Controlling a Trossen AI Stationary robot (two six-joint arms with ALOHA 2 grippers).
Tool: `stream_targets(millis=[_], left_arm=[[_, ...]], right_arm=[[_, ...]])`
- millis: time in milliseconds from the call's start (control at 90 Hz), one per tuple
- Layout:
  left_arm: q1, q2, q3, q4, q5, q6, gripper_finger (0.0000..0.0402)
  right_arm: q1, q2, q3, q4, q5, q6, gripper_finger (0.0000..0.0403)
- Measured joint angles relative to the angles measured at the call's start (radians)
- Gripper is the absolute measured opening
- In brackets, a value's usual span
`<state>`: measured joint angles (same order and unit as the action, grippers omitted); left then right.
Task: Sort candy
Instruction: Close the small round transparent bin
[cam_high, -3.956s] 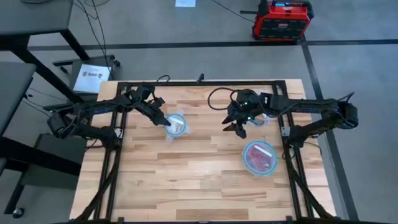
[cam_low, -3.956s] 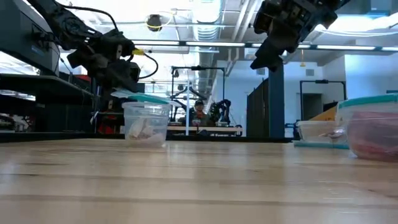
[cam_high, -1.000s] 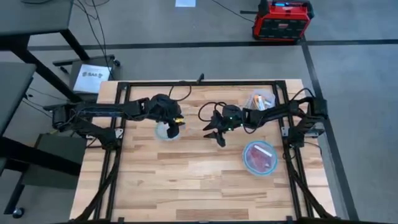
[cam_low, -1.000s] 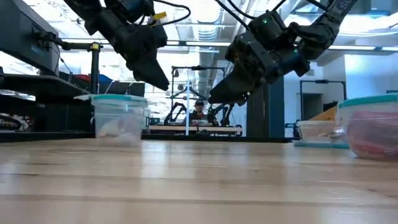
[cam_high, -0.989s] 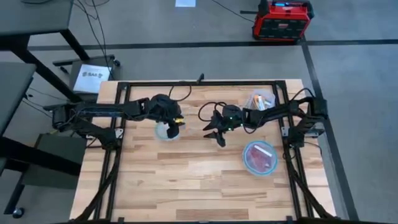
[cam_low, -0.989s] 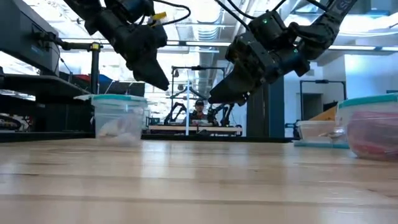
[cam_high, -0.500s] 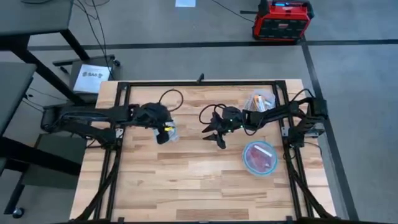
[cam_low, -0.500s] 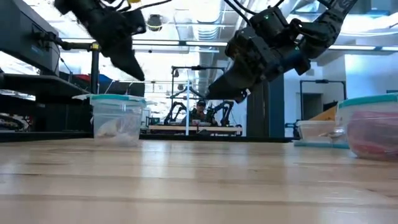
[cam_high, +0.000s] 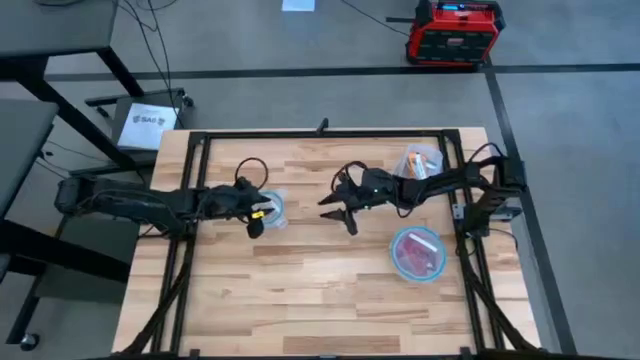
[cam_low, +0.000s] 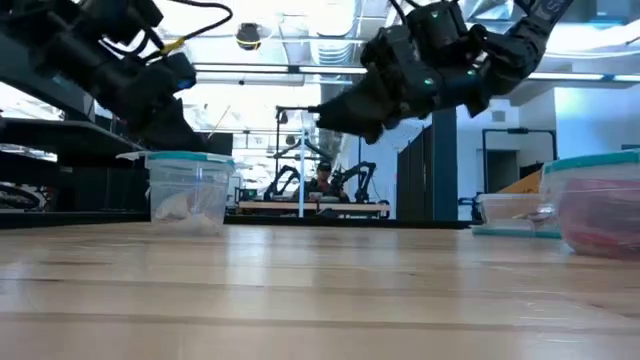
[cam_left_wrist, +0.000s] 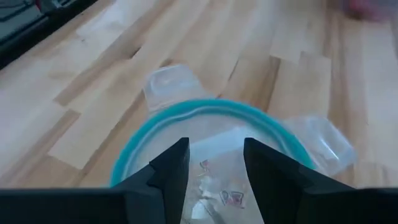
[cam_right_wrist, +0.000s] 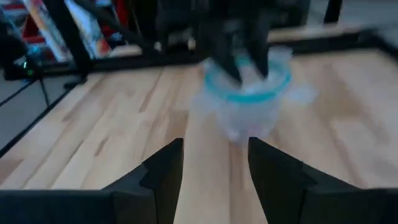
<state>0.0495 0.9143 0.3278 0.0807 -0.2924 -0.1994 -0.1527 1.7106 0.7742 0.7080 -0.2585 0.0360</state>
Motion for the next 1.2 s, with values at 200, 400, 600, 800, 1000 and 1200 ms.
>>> stream_targets(millis=[200,400,600,800,1000,1200], left_arm=[[-0.007,0.005,-0.037,0.028,0.017,0.039,0.014],[-0.007,0.034,-0.037,0.092,0.165,0.145,0.014],[-0.007,0.088,-0.037,0.147,0.246,0.211,0.014],[-0.007,0.145,-0.037,0.178,0.246,0.21,0.014],[-0.007,0.183,-0.035,0.211,0.246,0.207,0.014],[-0.005,0.185,-0.037,0.233,0.245,0.234,0.014]], right_arm=[[-0.001,0.138,0.169,-0.115,0.0,-0.024,0.0163],[-0.025,0.197,0.327,-0.317,0.001,-0.069,0.0163],[-0.047,0.196,0.405,-0.416,0.025,-0.073,0.0151],[-0.019,0.225,0.409,-0.484,0.013,-0.083,0.0048],[-0.009,0.24,0.411,-0.485,0.022,-0.067,0.0009],[-0.013,0.241,0.411,-0.469,0.024,-0.058,0.0001]])
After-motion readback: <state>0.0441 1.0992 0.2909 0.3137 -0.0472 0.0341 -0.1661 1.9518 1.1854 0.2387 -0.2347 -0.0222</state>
